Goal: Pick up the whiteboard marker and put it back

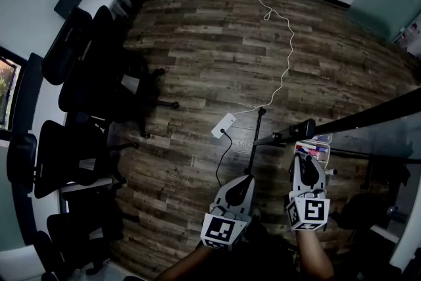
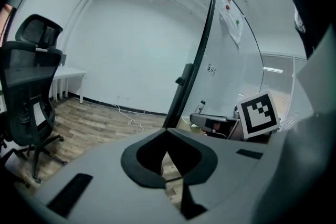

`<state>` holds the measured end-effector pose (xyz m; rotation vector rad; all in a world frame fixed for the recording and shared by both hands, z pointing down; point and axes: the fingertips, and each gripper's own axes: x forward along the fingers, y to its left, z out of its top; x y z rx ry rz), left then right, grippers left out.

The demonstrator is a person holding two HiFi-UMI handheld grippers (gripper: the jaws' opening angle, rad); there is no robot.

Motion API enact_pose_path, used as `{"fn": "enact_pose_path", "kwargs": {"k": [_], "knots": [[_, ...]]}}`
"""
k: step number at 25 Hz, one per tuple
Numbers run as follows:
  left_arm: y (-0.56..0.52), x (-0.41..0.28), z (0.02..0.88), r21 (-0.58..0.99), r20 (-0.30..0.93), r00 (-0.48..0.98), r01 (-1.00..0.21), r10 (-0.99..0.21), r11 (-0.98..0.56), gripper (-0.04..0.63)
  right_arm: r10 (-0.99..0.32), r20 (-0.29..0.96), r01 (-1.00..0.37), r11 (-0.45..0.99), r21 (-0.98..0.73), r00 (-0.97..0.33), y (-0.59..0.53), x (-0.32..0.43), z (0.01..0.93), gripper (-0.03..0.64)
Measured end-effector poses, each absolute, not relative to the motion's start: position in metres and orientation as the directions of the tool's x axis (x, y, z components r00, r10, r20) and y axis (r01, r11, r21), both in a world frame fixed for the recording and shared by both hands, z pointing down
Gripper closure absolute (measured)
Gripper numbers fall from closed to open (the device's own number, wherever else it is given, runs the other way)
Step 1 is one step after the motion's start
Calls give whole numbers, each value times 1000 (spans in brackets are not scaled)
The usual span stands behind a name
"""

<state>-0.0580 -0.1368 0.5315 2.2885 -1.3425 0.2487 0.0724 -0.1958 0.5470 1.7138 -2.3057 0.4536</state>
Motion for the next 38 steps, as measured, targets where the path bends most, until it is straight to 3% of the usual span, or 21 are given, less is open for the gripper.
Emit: {"fn": "enact_pose_path", "kwargs": {"k": [38], "knots": [[-92, -53, 494, 251, 310, 463, -882, -830, -398, 588, -927, 240, -957, 275, -88, -289, -160, 93, 494, 541]]}}
